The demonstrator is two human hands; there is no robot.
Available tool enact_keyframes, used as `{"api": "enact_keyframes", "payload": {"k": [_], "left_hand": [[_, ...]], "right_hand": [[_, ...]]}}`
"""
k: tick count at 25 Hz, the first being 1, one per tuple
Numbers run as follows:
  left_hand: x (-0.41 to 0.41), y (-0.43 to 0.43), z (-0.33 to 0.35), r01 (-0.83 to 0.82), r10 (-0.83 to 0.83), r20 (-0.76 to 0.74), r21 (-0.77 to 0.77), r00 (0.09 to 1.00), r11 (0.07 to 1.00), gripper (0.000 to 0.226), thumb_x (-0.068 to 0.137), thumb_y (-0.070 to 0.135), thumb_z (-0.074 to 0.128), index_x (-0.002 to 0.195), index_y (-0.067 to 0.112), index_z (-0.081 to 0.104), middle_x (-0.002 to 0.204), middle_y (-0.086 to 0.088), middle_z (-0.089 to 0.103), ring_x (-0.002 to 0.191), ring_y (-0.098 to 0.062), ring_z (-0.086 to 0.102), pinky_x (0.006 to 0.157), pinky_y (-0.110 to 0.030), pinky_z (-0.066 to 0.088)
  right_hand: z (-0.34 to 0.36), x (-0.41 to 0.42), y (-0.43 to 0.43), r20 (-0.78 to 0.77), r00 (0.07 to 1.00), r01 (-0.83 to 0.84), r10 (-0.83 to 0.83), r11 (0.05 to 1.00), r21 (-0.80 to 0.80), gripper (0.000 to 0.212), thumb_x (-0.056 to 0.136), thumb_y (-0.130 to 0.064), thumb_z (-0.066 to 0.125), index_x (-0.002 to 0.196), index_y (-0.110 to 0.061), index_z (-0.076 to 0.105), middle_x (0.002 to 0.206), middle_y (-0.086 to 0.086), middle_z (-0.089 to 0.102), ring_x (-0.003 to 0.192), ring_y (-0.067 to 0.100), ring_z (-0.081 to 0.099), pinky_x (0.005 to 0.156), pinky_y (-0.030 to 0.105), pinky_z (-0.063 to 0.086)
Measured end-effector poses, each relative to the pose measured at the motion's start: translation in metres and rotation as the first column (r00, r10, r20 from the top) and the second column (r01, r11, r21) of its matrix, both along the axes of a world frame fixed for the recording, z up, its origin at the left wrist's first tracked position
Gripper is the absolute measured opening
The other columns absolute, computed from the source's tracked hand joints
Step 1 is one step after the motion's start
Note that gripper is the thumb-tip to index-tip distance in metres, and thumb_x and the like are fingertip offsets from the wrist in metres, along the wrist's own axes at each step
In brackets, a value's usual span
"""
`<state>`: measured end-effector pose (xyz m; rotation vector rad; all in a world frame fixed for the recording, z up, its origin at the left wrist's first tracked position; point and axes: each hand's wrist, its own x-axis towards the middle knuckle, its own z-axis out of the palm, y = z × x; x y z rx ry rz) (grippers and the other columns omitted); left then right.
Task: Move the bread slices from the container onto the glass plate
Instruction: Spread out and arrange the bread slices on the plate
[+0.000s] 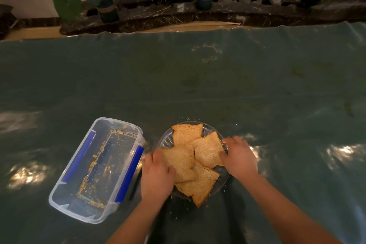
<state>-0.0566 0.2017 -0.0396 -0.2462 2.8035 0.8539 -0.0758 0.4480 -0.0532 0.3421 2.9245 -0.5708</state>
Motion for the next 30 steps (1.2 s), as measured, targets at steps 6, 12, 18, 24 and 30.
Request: {"api": "enact_keyframes", "payload": {"k": [6,12,18,24,30], "left_hand": [[-0.010,-0.004,-0.003,-0.151,0.141,0.096,0.105,0.985,0.983,0.035,0.088,0.017,0.059,0.122,0.016,0.061,0.104,-0.006,0.068,0.096,-0.022,0.065,0.087,-0.042,0.057],[-0.032,-0.001,0.001,-0.243,0.226,0.115,0.173,0.967,0.954,0.041,0.084,0.011,0.063,0.125,0.020,0.061,0.093,0.008,0.068,0.077,-0.007,0.061,0.058,-0.020,0.041],[-0.044,0.001,-0.003,-0.275,0.262,0.093,0.184,0.961,0.944,0.033,0.083,0.003,0.063,0.110,0.023,0.065,0.080,0.014,0.060,0.070,-0.001,0.055,0.054,-0.017,0.038],[-0.050,0.000,-0.007,-0.307,0.305,0.047,0.259,0.951,0.916,0.033,0.083,0.001,0.063,0.109,0.021,0.068,0.084,0.014,0.061,0.076,-0.001,0.057,0.061,-0.015,0.041],[-0.034,0.001,-0.001,-0.248,0.256,0.004,0.268,0.967,0.931,0.034,0.085,0.009,0.066,0.117,0.018,0.065,0.112,0.003,0.061,0.097,-0.011,0.059,0.081,-0.025,0.046]], "right_hand": [[0.004,-0.028,-0.012,-0.027,0.953,-0.297,0.301,0.949,0.111,0.045,0.094,-0.016,0.050,0.137,-0.026,0.052,0.137,-0.011,0.054,0.115,0.022,0.042,0.095,0.036,0.047],[0.001,-0.028,-0.007,-0.012,0.954,-0.296,0.298,0.950,0.103,0.045,0.092,-0.020,0.052,0.137,-0.024,0.051,0.135,-0.007,0.053,0.117,0.021,0.042,0.097,0.035,0.045],[-0.001,-0.018,-0.003,0.004,0.964,-0.265,0.265,0.962,0.073,0.043,0.092,-0.022,0.055,0.135,-0.019,0.052,0.135,-0.002,0.052,0.117,0.024,0.042,0.099,0.036,0.046],[-0.001,-0.011,-0.005,0.000,0.980,-0.200,0.200,0.978,0.053,0.038,0.092,-0.021,0.058,0.129,-0.014,0.057,0.134,0.003,0.051,0.118,0.025,0.042,0.100,0.035,0.045],[0.006,-0.005,-0.005,-0.039,0.982,-0.184,0.184,0.983,-0.003,0.038,0.089,-0.015,0.059,0.128,-0.015,0.060,0.135,0.002,0.050,0.120,0.027,0.043,0.101,0.034,0.044]]}}
